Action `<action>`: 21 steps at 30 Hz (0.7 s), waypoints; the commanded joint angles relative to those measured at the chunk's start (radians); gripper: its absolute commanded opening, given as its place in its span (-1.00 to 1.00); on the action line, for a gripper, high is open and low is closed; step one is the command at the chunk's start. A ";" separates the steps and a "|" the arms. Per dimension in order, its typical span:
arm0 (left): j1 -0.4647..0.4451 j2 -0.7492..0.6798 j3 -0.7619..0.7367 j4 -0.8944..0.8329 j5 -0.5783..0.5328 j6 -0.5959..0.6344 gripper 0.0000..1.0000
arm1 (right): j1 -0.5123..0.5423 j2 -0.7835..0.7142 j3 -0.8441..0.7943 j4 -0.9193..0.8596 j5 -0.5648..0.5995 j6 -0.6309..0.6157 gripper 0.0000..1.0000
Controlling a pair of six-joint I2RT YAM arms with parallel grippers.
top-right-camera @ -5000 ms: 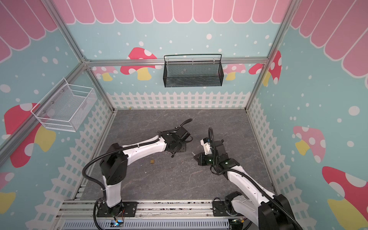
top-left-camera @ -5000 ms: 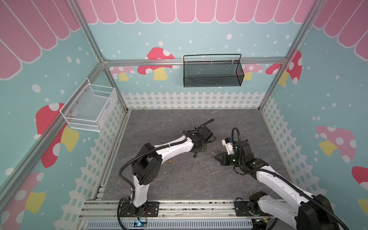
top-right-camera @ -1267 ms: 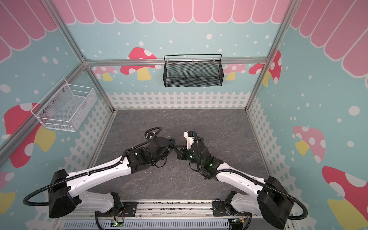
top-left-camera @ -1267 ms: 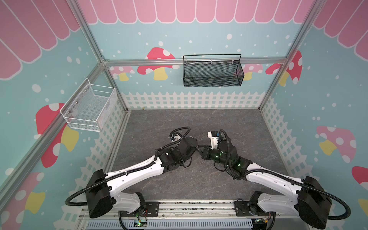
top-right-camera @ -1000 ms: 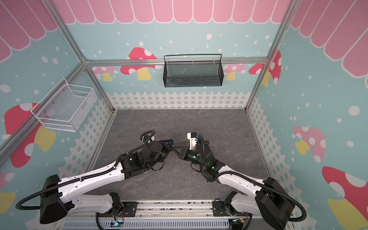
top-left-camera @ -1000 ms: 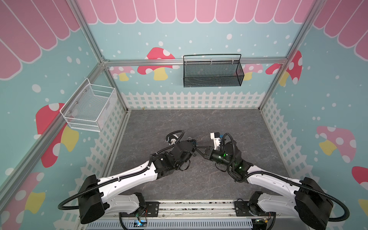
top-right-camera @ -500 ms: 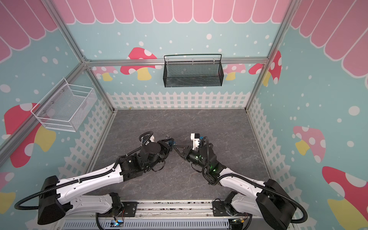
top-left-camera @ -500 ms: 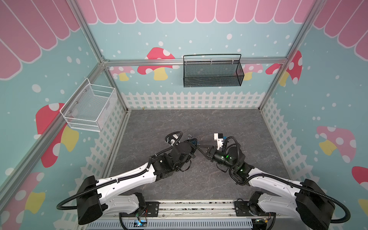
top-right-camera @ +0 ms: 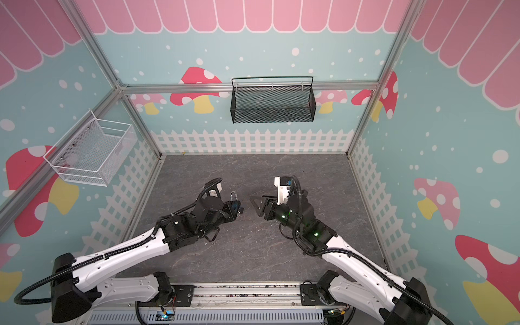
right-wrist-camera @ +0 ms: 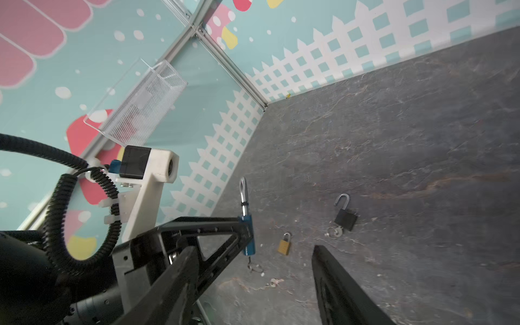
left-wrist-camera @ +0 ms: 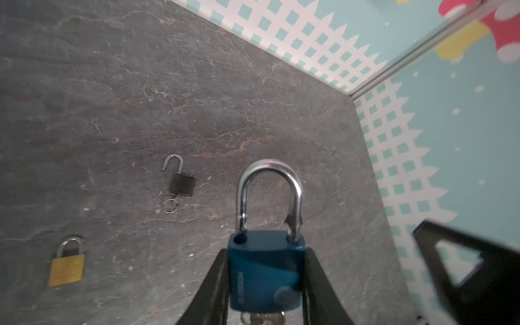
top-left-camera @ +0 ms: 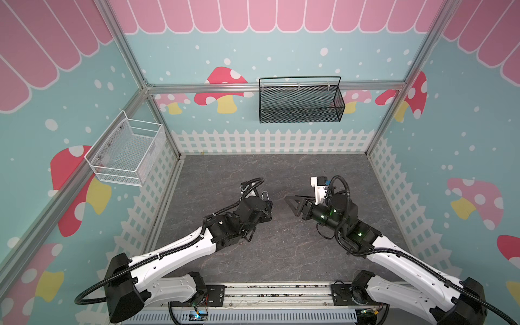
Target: Unlock with the key
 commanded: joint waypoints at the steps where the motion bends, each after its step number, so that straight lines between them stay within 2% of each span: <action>1: -0.001 -0.038 -0.076 0.108 0.011 0.415 -1.00 | -0.011 0.057 0.111 -0.272 -0.062 -0.183 0.39; 4: -0.016 -0.068 -0.183 0.299 0.072 0.571 -1.00 | -0.010 0.126 0.217 -0.385 -0.030 -0.256 0.44; 8: -0.026 -0.084 -0.263 0.476 0.116 0.680 -1.00 | -0.010 0.219 0.326 -0.479 -0.038 -0.325 0.48; 10: -0.031 -0.073 -0.263 0.497 0.142 0.713 -1.00 | -0.011 0.269 0.373 -0.511 -0.047 -0.356 0.50; 16: -0.050 -0.031 -0.223 0.485 0.121 0.748 -1.00 | -0.009 0.373 0.478 -0.600 0.005 -0.417 0.52; 21: -0.060 -0.017 -0.218 0.497 0.121 0.766 -1.00 | -0.009 0.425 0.526 -0.653 0.080 -0.448 0.53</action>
